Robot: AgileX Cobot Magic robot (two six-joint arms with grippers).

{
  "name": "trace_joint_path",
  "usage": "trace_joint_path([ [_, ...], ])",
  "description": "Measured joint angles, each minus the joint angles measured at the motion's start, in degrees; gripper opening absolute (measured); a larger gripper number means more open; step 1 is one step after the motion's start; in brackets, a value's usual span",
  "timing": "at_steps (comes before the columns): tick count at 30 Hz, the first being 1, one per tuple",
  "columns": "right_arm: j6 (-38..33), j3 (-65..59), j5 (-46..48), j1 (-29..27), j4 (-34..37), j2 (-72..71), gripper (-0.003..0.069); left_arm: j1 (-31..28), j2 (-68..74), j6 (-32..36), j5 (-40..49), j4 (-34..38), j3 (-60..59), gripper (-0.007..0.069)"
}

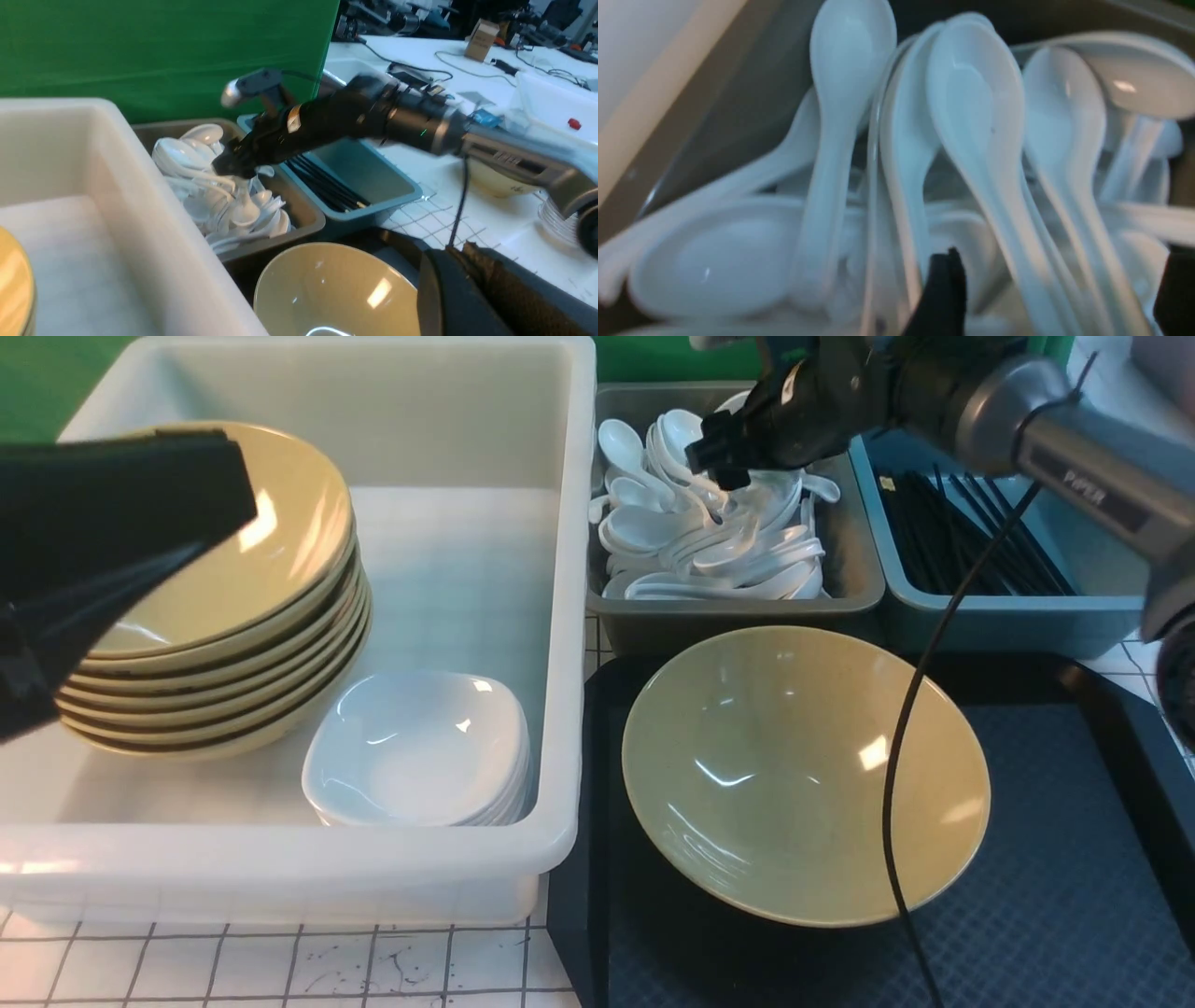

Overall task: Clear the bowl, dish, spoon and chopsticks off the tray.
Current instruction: Use the right arm to put the soup spoon into the small storage box in the middle, then use the left arm to grab the yellow noodle bowl on the left

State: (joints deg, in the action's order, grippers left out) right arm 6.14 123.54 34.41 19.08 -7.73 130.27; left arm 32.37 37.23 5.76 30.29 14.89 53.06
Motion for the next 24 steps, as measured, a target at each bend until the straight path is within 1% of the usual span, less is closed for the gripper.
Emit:
trace_joint_path([
  [2, -1.5, 0.0, 9.2, 0.2, 0.0, -3.7, 0.0563, 0.0, 0.0, -0.3, 1.0, 0.1, 0.0, -0.0001],
  [4, -3.9, 0.2, 16.1, 0.5, 0.0, -7.7, 0.0506, 0.0, 0.2, -0.4, 2.6, 0.2, 0.0, -0.0001],
  [7, -7.9, 0.4, 26.0, 1.8, -0.1, -13.7, 0.0360, 0.0, 1.7, 0.4, 4.4, 1.5, 0.0, -0.0001],
  [8, -9.2, 0.5, 29.1, 2.5, -0.1, -15.8, 0.0293, 0.0, 2.4, 0.8, 5.0, 2.3, 0.0, -0.0001],
  [9, -10.4, 0.5, 32.6, 3.5, 0.0, -18.2, 0.0211, 0.0, 3.7, 1.7, 5.5, 3.9, 0.0, -0.0001],
  [10, -10.9, 0.4, 32.7, 4.0, 0.1, -19.4, 0.0170, 0.0, 4.7, 2.6, 5.9, 5.1, 0.0, -0.0001],
  [11, -11.6, 0.2, 32.7, 5.2, 0.1, -22.1, 0.0094, 0.0, 6.3, 4.1, 6.3, 7.0, 0.0, -0.0001],
  [13, -12.0, -1.3, 32.7, 6.6, 0.2, -26.7, 0.0045, 0.0, 8.8, 7.2, 7.5, 10.1, 0.0, -0.0001],
  [16, -11.8, -5.3, 32.7, 8.1, 0.2, -33.0, 0.0029, 0.0, 12.0, 11.0, 8.3, 13.5, 0.0, -0.0001],
  [19, -10.2, -14.3, 32.7, 9.8, 0.2, -44.0, 0.0025, 0.0, 15.8, 14.7, 9.3, 17.3, 0.0, -0.0001],
  [22, -7.3, -27.1, 32.7, 11.0, 0.4, -56.7, 0.0025, 0.2, 19.6, 17.1, 10.1, 20.1, 0.0, -0.0001],
  [24, -5.5, -35.2, 32.7, 11.2, 1.2, -64.7, 0.0025, 1.4, 22.2, 17.8, 9.8, 21.3, 0.1, -0.0001],
])
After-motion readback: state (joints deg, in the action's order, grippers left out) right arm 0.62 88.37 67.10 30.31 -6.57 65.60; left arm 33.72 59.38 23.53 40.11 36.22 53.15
